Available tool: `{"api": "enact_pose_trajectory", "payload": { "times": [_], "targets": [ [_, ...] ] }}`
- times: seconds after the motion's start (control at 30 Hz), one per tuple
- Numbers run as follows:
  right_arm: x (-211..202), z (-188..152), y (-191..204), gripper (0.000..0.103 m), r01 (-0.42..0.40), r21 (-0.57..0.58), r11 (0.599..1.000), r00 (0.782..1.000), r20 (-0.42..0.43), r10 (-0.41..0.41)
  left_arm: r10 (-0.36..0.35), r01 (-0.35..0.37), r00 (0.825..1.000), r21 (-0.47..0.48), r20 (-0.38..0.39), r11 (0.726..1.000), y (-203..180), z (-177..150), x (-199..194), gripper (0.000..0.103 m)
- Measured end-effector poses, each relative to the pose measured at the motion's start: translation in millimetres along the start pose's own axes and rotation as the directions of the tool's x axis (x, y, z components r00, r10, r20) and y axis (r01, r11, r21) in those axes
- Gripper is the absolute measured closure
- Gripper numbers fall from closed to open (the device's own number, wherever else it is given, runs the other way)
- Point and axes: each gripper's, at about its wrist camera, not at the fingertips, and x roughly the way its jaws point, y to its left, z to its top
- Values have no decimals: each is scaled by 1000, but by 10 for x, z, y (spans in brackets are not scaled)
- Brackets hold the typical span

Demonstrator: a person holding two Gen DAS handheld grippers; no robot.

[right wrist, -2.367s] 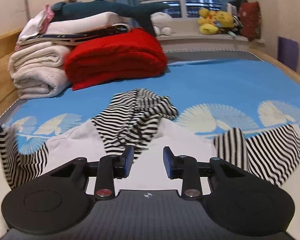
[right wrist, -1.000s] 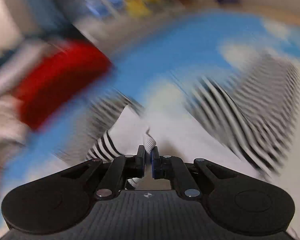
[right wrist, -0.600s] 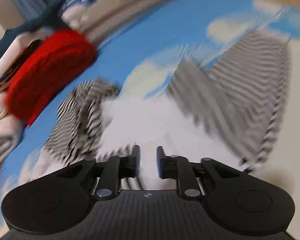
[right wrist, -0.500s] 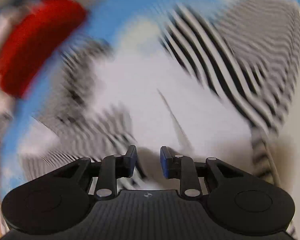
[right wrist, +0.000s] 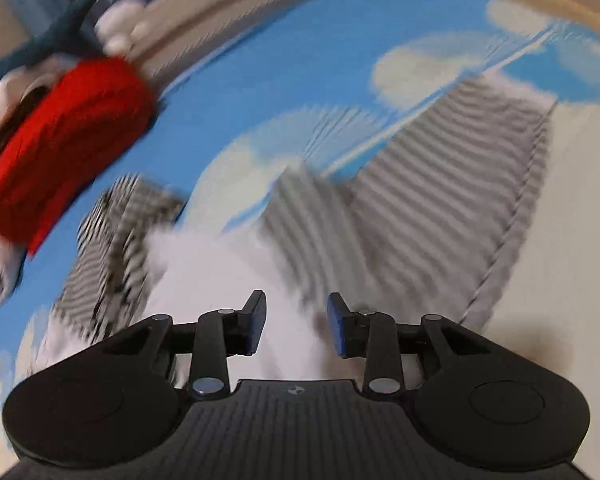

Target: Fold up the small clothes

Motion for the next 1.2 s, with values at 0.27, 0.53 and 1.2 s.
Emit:
{"api": "enact_pose_trajectory", "payload": {
  "times": [0.27,0.53,1.2],
  "targets": [
    [-107,584,-1109,65,97,107,990,986,126,-110,-10,10,1000,3,16,1000,-50,18,-10,74],
    [163,680,-1833,61,116,241,963,972,170,-160,-8,8,1000,-7,19,1000,-44,19,-2,74],
    [148,652,-1844,99,129,351,927,902,348,-257,-17,18,999,-31,29,999,26,37,-46,74]
  ]
}}
